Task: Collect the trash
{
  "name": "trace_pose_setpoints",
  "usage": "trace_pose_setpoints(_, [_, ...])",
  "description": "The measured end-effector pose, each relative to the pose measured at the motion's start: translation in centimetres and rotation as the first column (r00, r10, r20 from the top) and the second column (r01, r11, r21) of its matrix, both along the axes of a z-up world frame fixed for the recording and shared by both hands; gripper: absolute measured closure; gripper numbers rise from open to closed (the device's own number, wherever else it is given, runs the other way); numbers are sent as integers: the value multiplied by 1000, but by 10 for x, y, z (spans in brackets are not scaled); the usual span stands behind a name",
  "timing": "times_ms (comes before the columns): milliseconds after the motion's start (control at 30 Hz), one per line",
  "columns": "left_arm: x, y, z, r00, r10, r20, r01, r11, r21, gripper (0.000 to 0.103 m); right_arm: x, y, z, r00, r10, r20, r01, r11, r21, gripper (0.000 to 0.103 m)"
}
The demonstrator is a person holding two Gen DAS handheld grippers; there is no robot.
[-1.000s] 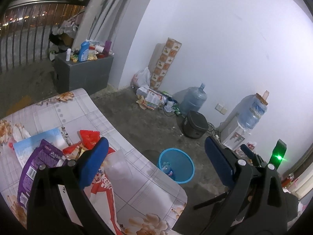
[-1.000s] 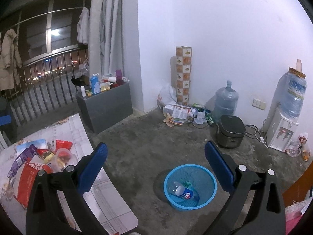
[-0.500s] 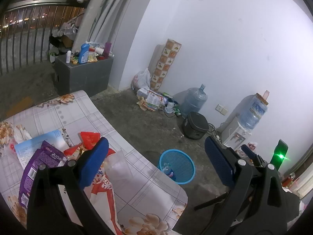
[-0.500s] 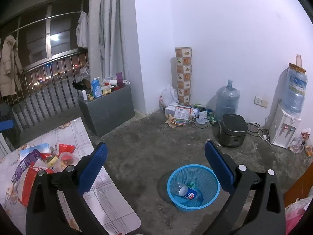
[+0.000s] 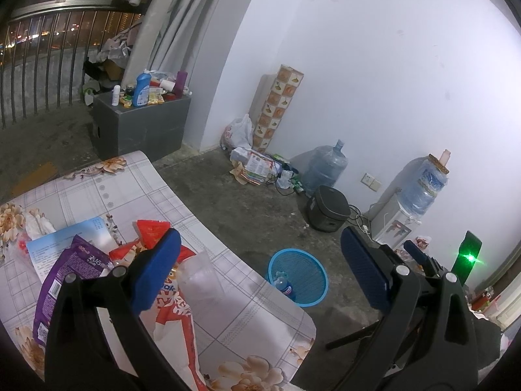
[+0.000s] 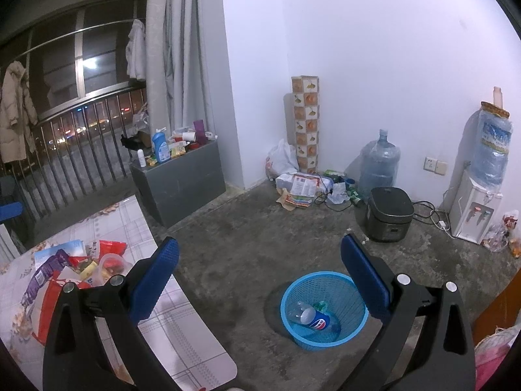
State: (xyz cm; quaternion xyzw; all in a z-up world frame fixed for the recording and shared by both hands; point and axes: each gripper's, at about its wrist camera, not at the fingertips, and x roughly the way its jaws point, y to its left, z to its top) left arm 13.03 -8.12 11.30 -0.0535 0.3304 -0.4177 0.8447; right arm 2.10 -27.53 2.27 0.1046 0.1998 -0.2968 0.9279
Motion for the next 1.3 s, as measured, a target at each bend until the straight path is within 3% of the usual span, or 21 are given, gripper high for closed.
trace_pose_setpoints(1300, [10, 12, -1, 1000, 13, 13, -14, 1000, 6, 9, -1, -4, 3, 1000, -1, -2, 1, 1000, 7, 6])
